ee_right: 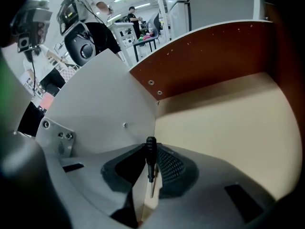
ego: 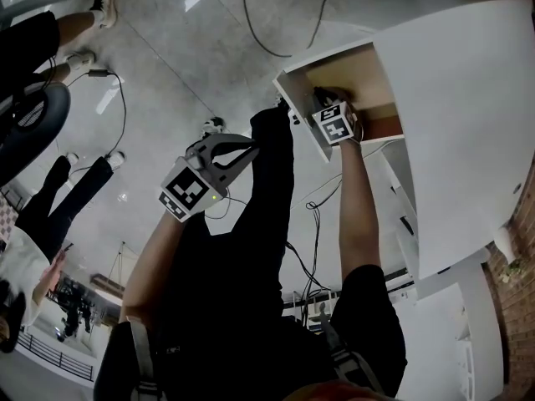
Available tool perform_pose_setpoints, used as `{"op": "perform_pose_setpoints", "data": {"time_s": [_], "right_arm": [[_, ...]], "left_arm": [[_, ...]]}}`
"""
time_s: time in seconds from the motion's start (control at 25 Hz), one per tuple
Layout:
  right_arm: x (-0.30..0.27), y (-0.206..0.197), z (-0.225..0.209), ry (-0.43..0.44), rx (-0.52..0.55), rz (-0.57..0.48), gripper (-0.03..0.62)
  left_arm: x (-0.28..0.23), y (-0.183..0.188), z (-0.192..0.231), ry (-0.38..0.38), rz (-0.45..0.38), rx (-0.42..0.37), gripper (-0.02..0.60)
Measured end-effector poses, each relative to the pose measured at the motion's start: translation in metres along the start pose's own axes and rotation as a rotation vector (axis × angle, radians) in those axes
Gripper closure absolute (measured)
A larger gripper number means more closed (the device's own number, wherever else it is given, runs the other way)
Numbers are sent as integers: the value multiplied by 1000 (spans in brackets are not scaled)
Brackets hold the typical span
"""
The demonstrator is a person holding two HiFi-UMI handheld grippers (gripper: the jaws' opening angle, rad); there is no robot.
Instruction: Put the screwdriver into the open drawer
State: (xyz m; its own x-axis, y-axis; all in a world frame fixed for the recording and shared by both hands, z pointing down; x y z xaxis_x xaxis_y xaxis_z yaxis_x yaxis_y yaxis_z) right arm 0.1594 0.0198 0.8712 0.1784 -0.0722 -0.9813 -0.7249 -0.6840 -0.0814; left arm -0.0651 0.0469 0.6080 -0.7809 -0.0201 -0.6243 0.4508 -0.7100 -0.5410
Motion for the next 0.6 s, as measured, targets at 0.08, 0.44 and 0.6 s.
{"op": "perform_pose_setpoints", "data": {"time_s": [0.08,0.44,0.6], "right_arm": [[-3,-2,0,2,-6,4,468],[-5,3,-7,68,-43,-8,467],[-1,3,-9,112,-81,-29,431]], "left_arm": [[-1,-1,0,0,1,0,565],[-5,-3,4,-5,4,4,565],[-5,-1,1,-9,4,-2,565]]}}
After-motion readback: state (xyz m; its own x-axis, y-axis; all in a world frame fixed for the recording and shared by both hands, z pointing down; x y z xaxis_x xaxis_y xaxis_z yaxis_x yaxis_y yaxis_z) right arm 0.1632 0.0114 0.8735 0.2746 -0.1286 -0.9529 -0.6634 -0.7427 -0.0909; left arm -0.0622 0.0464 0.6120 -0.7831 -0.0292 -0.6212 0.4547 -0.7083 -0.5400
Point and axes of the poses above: the fingertips, and each gripper's own axes: x backward along the fingers, z to its left, y out of its top, the point moved 6 cm from there along x, backward along the fingers, and after that the axes turned 11 degrees about z, right-handed, at the moved point
